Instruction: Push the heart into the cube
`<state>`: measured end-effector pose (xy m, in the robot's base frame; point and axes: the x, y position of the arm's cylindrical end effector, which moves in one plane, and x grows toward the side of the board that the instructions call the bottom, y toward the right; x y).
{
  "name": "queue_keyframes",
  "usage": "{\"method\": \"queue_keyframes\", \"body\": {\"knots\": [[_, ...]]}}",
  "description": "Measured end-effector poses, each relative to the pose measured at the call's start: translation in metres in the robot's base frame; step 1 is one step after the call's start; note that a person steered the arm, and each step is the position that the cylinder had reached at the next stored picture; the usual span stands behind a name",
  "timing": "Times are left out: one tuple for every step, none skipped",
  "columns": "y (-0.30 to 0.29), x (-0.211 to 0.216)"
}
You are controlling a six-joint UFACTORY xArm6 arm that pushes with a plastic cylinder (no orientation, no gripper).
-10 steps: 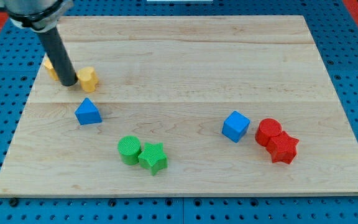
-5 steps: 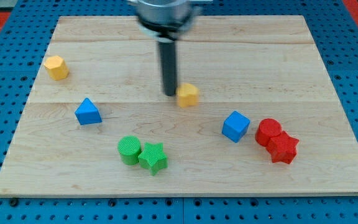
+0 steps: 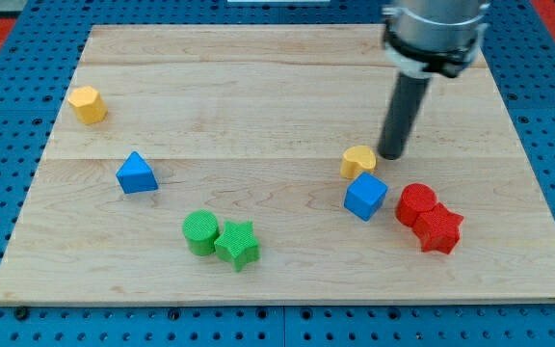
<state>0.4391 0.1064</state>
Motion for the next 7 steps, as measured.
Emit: {"method": "queue_keyframes", "body": {"knots": [[-0.046, 0.007], [-0.047, 0.011], [-0.039, 0.020], [-0.040, 0.022], [0.033, -0.003], [0.144, 0.001], [0.148, 0.084]]}}
